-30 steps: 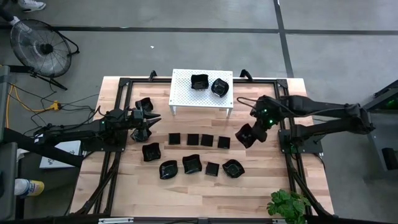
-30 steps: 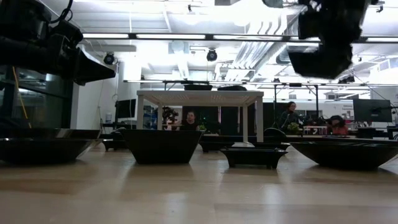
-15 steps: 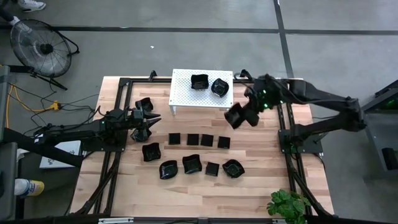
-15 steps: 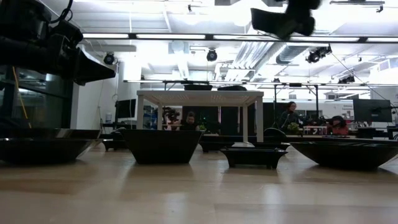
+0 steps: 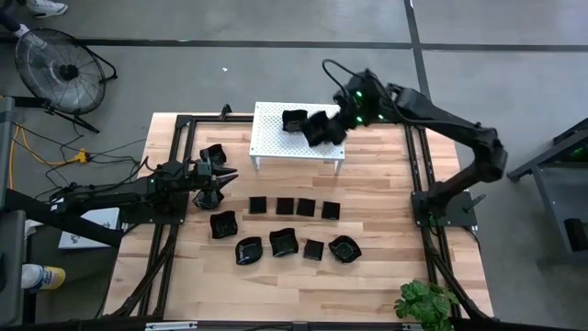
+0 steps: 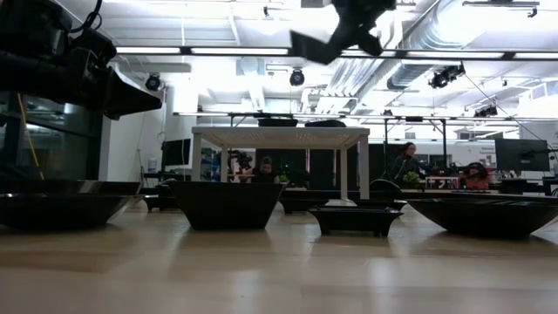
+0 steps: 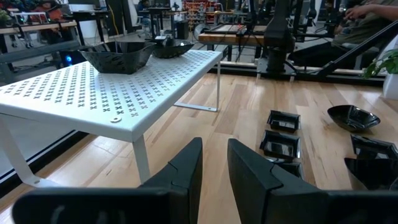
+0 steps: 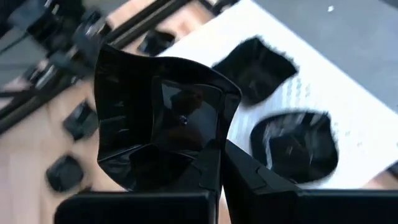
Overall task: Pick & Place Mini shaped plates
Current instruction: Stack the distorted square plate on top of the other distorted square plate on the shelf
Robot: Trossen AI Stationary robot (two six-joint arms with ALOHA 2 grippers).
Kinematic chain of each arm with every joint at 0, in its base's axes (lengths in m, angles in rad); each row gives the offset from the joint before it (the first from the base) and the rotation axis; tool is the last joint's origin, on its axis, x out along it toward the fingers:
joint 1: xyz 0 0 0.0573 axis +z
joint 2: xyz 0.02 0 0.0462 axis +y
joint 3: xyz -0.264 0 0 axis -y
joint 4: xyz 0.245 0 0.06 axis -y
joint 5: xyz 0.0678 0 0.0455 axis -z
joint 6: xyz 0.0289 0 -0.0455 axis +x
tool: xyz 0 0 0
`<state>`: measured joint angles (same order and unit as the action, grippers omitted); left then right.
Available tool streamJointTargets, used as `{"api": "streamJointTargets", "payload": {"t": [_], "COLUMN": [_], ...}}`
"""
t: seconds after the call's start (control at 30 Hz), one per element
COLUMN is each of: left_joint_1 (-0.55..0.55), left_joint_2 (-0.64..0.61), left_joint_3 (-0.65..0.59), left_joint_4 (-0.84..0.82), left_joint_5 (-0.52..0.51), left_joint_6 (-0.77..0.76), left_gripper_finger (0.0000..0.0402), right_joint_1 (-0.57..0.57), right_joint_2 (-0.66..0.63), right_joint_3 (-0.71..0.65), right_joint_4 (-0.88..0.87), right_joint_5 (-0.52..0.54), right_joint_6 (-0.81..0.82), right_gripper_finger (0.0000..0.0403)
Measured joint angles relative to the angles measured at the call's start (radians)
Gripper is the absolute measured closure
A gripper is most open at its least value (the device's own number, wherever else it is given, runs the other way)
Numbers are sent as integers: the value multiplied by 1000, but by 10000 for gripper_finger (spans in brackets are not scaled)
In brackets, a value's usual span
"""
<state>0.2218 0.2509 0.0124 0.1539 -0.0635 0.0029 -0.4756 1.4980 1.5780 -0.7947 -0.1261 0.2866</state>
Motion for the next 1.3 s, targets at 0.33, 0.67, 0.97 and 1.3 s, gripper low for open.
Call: {"api": "streamJointTargets", "payload": {"t": [0.33, 0.67, 0.97, 1.3], "left_joint_1": [0, 0, 0, 0], "left_joint_2": [0, 0, 0, 0], "left_joint_3": [0, 0, 0, 0], "left_joint_4": [0, 0, 0, 0], "left_joint_5": [0, 0, 0, 0], "left_joint_6": [0, 0, 0, 0], "left_gripper_finger": [328, 328, 328, 328], "right_joint_1": [-88, -142, -173, -174], "right_joint_2": [231, 342, 369, 368], "right_joint_3": [169, 226, 227, 283], "right_joint_4": [83, 121, 129, 121], "right_joint_5": [-18, -132, -175, -225], "right_joint_6": [28, 167, 238, 327], "right_gripper_finger": [401, 401, 401, 400]}}
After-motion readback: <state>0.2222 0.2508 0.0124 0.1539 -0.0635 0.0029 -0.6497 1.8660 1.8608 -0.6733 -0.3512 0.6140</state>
